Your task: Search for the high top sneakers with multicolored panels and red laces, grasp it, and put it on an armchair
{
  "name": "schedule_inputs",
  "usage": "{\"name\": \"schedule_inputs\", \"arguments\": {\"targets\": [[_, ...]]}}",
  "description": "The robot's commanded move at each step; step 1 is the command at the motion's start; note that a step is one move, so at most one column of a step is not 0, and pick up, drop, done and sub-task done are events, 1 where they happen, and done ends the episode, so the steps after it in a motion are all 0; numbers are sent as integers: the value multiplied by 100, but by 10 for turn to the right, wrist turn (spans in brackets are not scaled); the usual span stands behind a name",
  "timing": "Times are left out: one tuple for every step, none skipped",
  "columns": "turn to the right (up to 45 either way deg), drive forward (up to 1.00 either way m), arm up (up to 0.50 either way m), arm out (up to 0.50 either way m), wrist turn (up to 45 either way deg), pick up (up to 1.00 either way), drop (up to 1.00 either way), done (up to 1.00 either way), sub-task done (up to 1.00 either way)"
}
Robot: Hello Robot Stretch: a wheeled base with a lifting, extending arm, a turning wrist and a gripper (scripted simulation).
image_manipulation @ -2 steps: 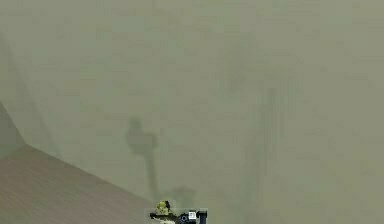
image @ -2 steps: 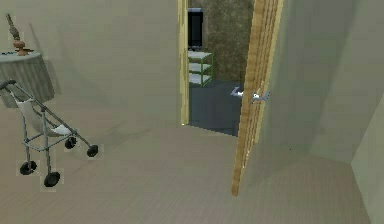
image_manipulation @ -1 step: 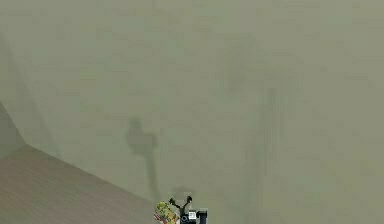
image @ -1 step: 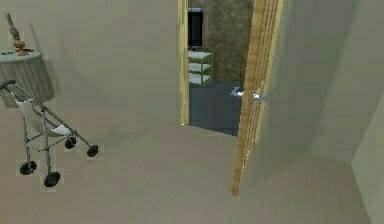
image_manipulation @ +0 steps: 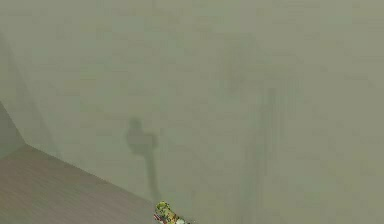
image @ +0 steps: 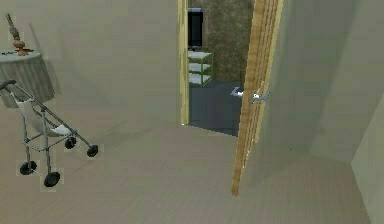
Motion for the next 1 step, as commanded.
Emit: {"name": "schedule_inputs", "arguments": {"targets": [[0, 0, 0, 0, 0, 100, 0, 0, 0]]}}
